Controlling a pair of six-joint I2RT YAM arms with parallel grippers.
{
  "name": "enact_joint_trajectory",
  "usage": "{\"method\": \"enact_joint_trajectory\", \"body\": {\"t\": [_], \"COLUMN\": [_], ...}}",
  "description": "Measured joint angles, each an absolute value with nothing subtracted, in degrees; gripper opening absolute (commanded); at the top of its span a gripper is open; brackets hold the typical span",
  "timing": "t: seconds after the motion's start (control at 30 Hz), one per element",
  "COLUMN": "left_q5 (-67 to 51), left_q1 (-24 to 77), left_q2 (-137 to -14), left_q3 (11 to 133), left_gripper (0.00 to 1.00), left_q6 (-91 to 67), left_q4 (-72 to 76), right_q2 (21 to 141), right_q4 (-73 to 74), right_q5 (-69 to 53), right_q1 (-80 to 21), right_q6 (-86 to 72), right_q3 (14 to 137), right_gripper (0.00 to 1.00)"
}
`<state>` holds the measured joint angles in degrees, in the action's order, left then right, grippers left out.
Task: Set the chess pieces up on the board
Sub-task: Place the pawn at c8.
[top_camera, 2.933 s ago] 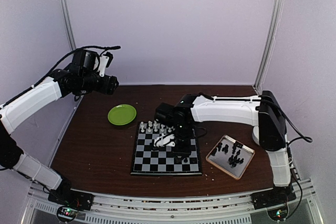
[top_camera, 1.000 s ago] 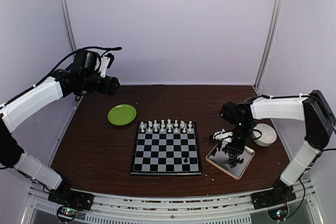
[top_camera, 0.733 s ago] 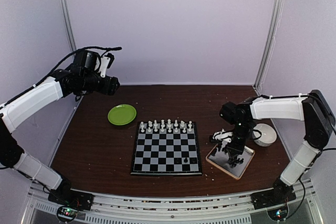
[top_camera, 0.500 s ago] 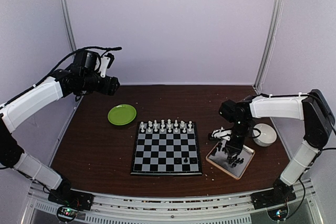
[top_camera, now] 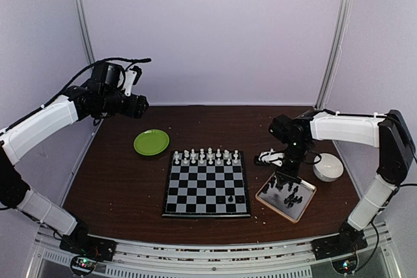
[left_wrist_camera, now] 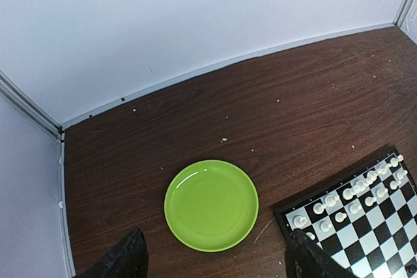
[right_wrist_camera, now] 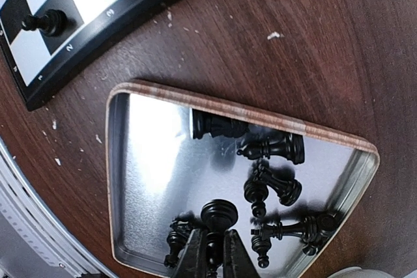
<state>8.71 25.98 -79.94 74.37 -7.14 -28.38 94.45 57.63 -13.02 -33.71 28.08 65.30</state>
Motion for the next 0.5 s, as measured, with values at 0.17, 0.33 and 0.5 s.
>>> {"method": "enact_joint_trajectory", "body": {"t": [0.17, 0.33, 0.5], "left_q5": [8.71, 8.71, 8.71], "left_q1": [26.0, 25.98, 25.98], "left_q2": [-79.94, -79.94, -79.94], "left_q3": [74.37, 74.37, 74.37], "left_gripper": [0.74, 0.74, 0.74], "left_q6": [-7.16, -7.16, -7.16], "left_q4": [-28.38, -28.4, -28.4], "right_q2": [94.45, 95.48, 98.24], "right_q4": [59.16, 61.21, 63.72], "right_q5": [-13.13, -13.43, -14.94], "right_q1": [-37.63, -43.42, -49.82], "right_q6": [28.08, 28.08, 28.08], "right_q3": [69.45, 75.79, 82.19], "right_gripper": [0.05, 0.05, 0.05]}}
